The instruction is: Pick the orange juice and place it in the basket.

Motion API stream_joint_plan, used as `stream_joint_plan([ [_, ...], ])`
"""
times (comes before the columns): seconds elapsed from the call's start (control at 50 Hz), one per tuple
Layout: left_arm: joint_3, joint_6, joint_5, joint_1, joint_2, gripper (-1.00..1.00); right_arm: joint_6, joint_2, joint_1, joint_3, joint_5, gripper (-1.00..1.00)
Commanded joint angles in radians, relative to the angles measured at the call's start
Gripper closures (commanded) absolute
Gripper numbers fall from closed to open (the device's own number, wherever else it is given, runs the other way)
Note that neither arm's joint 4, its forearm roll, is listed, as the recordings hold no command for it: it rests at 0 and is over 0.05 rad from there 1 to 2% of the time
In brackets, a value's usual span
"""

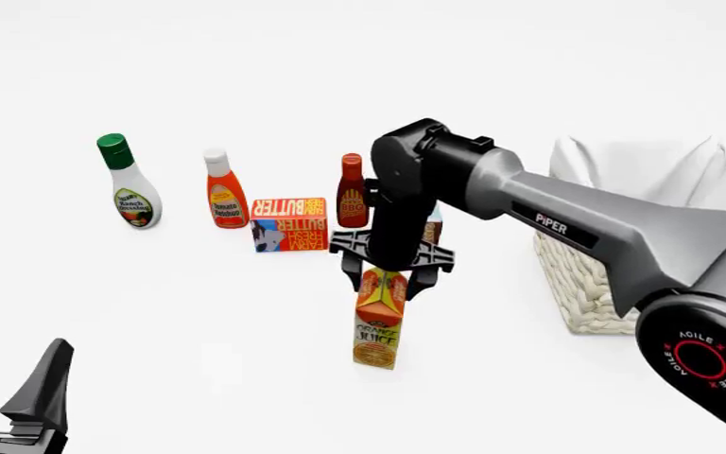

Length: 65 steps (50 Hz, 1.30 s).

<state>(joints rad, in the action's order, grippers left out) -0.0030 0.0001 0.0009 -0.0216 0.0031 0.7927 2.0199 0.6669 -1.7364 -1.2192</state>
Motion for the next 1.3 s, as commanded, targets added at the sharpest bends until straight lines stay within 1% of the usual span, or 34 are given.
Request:
stream_joint_plan([
  [0.02, 0.0, 0.0, 0.0, 0.0, 0.0, -1.0, -0.006, 0.012, -0.006, 0.002, -0.001, 1.0],
  [0.08, 0.0, 0.0, 0.0, 0.0, 0.0, -1.0, 0.0, 0.011, -0.001, 0.001, -0.001, 1.0],
  [0.26, 0.0, 0.0, 0.0, 0.0, 0.0, -1.0, -0.01, 0.007, -0.007, 0.009, -0.001, 1.0],
  [0.5, 0.0, 0.0, 0.0, 0.0, 0.0, -1.0, -0.005, -0.04, 0.014, 0.019, -0.001, 1.0],
  [0.84, 0.0, 0.0, 0.0, 0.0, 0.0, -1.0, 0.001, -0.11, 0.057, 0.038, -0.001, 1.0],
  [0.92, 0.0, 0.0, 0.0, 0.0, 0.0, -1.0, 0.014, -0.124, 0.077, 0.038, -0.001, 1.0],
  [0.94, 0.0, 0.0, 0.0, 0.0, 0.0, -1.0, 0.003, -0.123, 0.075, 0.04, -0.001, 1.0],
  [0.96, 0.0, 0.0, 0.0, 0.0, 0.0, -1.0, 0.015, -0.127, 0.086, 0.037, -0.001, 1.0],
  [1.0, 0.0, 0.0, 0.0, 0.0, 0.0, -1.0, -0.003, -0.126, 0.087, 0.035, -0.001, 1.0],
  [1.04, 0.0, 0.0, 0.0, 0.0, 0.0, -1.0, 0.001, -0.132, 0.091, 0.045, -0.001, 1.0],
  [1.06, 0.0, 0.0, 0.0, 0.0, 0.0, -1.0, -0.012, -0.132, 0.082, 0.051, -0.001, 1.0],
  [1.18, 0.0, 0.0, 0.0, 0.0, 0.0, -1.0, -0.024, -0.144, 0.092, 0.048, -0.001, 1.0],
  [1.3, 0.0, 0.0, 0.0, 0.0, 0.0, -1.0, -0.061, -0.151, 0.089, 0.049, -0.001, 1.0],
])
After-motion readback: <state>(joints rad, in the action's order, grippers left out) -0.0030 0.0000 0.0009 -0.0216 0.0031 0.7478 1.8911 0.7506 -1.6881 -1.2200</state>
